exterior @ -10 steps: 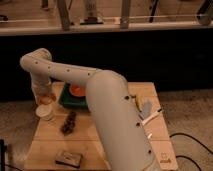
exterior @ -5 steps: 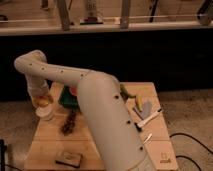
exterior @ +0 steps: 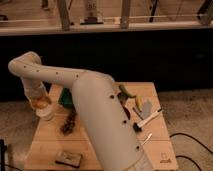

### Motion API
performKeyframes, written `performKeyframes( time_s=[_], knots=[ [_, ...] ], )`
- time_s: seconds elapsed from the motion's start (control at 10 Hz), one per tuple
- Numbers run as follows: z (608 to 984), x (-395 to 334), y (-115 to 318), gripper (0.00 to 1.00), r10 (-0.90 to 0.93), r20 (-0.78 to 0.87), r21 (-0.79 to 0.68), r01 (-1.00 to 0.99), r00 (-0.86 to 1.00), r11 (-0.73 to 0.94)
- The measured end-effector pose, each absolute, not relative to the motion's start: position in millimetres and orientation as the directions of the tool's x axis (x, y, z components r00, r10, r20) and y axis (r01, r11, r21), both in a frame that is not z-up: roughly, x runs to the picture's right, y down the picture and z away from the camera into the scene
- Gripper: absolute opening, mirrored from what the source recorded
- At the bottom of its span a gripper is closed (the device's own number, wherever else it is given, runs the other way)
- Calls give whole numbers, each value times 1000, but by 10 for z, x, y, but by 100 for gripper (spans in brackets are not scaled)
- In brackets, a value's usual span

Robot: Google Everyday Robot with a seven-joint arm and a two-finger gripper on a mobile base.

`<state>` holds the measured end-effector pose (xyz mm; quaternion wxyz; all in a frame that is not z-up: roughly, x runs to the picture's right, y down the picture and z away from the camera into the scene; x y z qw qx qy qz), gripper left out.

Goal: Place apple in paper cup

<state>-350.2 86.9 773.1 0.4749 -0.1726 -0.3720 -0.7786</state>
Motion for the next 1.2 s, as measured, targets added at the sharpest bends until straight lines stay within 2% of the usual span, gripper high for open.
performKeyframes(
  time_s=[0.1, 0.6, 0.7, 1.2],
  knots=[
    [7721, -3518, 874, 26, -609, 624, 414, 868, -489, -274],
    [7719, -3517, 873, 72, -603, 632, 414, 870, -486, -267],
    [7723, -3513, 871, 75, -600, 634, 415, 870, -487, -268],
    [7726, -3537, 869, 75, -584, 638, 416, 863, -501, -286]
  ],
)
